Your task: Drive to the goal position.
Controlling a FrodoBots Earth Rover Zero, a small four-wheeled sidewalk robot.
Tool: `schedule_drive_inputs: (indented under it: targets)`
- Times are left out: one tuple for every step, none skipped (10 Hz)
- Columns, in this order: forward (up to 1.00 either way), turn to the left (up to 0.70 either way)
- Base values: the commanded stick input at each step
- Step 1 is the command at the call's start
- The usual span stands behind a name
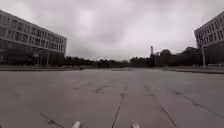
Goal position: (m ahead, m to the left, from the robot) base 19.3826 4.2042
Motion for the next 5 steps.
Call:
schedule_drive_inputs:
  targets:
    - [0.7, 0.0]
    - [0.7, 0.0]
    - [0.7, 0.0]
    - [0.7, 0.0]
    - [0.7, 0.0]
